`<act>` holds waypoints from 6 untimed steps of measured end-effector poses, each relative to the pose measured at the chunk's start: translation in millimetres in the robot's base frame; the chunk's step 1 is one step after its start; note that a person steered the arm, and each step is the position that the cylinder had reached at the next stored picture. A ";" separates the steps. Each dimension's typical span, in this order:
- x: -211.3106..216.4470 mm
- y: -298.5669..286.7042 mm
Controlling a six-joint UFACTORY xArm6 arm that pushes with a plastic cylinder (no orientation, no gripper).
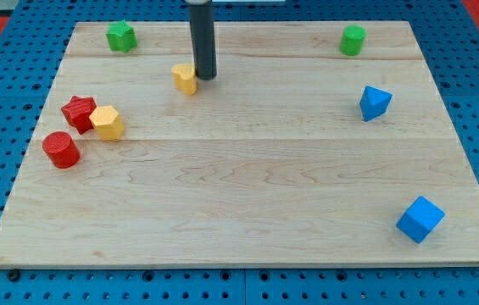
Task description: Push the yellow heart closer to the red star
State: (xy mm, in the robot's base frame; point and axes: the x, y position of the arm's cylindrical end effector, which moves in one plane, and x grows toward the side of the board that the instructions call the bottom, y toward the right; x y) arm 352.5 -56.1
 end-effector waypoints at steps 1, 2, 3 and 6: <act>56.9 -44.5; 19.8 -2.2; -1.1 96.7; 29.9 -22.1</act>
State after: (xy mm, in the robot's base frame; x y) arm 382.5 -78.2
